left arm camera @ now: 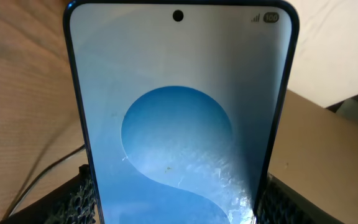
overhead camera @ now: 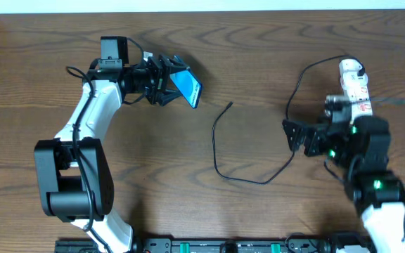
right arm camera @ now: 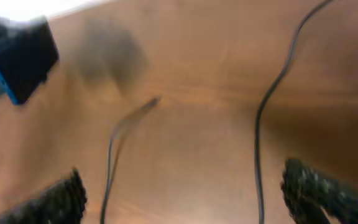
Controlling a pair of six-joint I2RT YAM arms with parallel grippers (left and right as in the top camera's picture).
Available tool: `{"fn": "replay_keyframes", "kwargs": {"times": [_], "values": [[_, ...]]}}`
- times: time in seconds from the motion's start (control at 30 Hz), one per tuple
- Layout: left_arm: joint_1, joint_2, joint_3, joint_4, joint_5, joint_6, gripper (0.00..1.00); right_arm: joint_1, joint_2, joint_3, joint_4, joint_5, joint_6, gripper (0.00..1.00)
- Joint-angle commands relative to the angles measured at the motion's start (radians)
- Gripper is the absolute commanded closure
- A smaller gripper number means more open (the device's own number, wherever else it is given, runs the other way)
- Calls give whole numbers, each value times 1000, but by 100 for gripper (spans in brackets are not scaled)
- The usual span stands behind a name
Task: Plug charger to phone and switch on socket
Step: 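Raise the right arm and move the right gripper toward the phone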
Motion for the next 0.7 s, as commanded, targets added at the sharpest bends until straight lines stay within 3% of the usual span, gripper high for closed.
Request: {"fn": "replay_keyframes", "kwargs": {"times": [0.0,0.1,0.33,0.57,0.67], "values": [[19,-17,7,27,20,-28,43,-11,138,147,-97,-132,-60,1],[24,-17,7,29,20,-28,43,-11,253,242,-172,-203,-108,1],[24,-17,7,29,-10,-28,43,-11,336,251,-141,-204,-85,1],[24,-17,7,27,-101,-27,43,16,379,249,-2,-199,101,1],[24,-17,7,24,-150,-27,43,50,417,249,35,-187,218,7]]}}
